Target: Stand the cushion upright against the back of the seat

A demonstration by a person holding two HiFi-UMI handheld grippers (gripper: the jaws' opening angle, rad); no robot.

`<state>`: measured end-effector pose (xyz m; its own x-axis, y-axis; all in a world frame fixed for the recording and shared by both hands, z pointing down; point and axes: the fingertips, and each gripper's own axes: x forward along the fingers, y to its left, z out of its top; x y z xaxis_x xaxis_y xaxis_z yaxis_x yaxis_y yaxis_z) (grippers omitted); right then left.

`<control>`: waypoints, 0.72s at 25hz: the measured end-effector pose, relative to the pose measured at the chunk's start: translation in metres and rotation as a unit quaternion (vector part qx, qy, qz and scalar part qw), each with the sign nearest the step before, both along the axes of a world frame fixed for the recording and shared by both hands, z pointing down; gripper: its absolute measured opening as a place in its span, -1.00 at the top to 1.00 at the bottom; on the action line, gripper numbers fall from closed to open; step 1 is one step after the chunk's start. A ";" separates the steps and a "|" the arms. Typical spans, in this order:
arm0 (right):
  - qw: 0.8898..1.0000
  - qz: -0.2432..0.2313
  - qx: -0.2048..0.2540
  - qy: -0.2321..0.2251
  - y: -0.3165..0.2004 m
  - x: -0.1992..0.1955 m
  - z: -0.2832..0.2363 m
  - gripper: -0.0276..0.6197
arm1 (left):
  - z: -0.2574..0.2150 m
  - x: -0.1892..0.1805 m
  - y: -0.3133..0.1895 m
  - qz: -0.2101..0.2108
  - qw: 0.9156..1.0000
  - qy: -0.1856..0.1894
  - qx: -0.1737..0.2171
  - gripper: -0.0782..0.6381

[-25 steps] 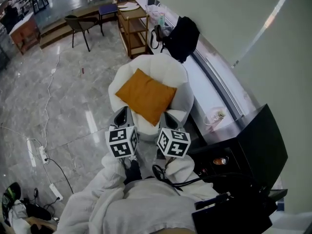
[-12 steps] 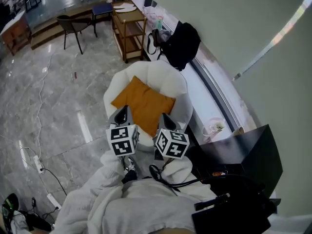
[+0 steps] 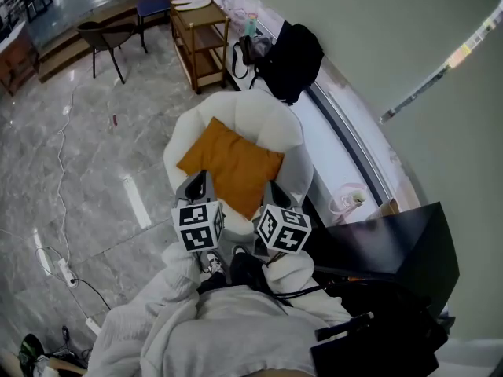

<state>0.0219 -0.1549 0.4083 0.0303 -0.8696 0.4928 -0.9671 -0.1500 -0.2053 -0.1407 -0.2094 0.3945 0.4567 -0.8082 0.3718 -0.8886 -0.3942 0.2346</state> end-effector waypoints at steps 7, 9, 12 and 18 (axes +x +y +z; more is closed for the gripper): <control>1.000 -0.021 0.001 -0.002 -0.045 0.006 0.001 0.72 | 0.006 -0.001 -0.029 -0.022 1.000 -0.010 -0.012 0.79; 1.000 -0.030 0.005 0.002 -0.055 0.007 -0.002 0.72 | 0.008 0.001 -0.036 -0.026 0.999 -0.011 -0.016 0.79; 0.999 -0.037 0.003 0.004 -0.065 0.010 -0.001 0.72 | 0.013 0.008 -0.045 -0.029 0.999 -0.010 -0.023 0.79; 0.999 -0.031 -0.009 0.001 -0.076 0.029 0.010 0.72 | 0.029 0.029 -0.054 -0.014 0.999 -0.022 -0.037 0.79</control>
<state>0.0513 -0.2308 0.4179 -0.0235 -0.8611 0.5079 -0.9750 -0.0925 -0.2021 -0.1119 -0.2633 0.4238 0.4167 -0.7896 0.4504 -0.9089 -0.3522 0.2235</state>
